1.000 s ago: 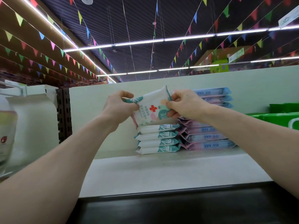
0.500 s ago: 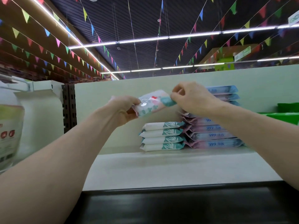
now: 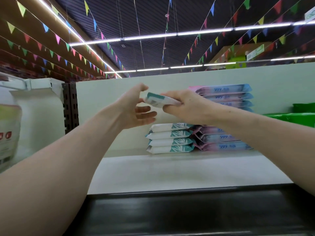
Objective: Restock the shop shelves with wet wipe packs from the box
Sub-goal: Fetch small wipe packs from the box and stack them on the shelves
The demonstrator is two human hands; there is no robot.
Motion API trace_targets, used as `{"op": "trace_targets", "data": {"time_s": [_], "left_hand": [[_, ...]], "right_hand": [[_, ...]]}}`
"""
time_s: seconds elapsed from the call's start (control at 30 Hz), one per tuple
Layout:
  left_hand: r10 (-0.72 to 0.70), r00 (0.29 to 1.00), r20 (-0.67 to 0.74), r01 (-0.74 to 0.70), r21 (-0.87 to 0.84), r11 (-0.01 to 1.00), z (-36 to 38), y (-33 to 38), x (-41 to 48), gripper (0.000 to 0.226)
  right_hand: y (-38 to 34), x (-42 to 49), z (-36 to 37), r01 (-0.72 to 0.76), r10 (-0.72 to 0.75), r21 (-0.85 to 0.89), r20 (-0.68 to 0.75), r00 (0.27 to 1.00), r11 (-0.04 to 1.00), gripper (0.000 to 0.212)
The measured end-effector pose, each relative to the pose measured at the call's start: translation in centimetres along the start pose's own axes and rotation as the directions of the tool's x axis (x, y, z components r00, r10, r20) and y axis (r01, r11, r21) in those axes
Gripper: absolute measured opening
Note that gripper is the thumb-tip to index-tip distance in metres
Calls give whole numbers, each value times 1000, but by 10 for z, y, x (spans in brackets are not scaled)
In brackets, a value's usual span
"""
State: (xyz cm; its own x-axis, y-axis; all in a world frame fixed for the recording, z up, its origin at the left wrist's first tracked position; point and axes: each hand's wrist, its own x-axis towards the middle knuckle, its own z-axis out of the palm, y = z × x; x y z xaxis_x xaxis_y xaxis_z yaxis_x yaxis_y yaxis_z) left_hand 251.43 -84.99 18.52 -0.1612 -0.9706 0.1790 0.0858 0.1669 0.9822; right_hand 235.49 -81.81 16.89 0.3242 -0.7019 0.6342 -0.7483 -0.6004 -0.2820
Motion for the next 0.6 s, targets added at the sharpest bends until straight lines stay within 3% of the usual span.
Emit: {"op": "trace_targets", "data": {"time_s": [0.1,0.2,0.3,0.37,0.5,0.6], "left_hand": [[1,999,-39,-5,-81,997,-3,-1,0,11],[14,994,-104,-20,-58,998,1,-2,2,8],[37,990,-133,-41,-23,999,1,-4,8,10],[53,990,-133,-46,56,997,2,-8,11,7],[119,979,-167,-39,419,907,2,-17,18,18],[107,985,-137,-23,504,863,2,-21,17,16]], "right_hand": [[2,-3,-3,8,-9,25,40,999,1000,23],[3,-3,-7,64,-87,-195,-113,990,979,41],[3,-1,-7,103,-182,-429,-147,972,898,30],[8,1,-3,30,-104,-590,-92,990,807,23],[17,5,4,-5,16,-795,6,1000,607,22],[16,2,-3,-59,170,-781,61,984,621,38]]}}
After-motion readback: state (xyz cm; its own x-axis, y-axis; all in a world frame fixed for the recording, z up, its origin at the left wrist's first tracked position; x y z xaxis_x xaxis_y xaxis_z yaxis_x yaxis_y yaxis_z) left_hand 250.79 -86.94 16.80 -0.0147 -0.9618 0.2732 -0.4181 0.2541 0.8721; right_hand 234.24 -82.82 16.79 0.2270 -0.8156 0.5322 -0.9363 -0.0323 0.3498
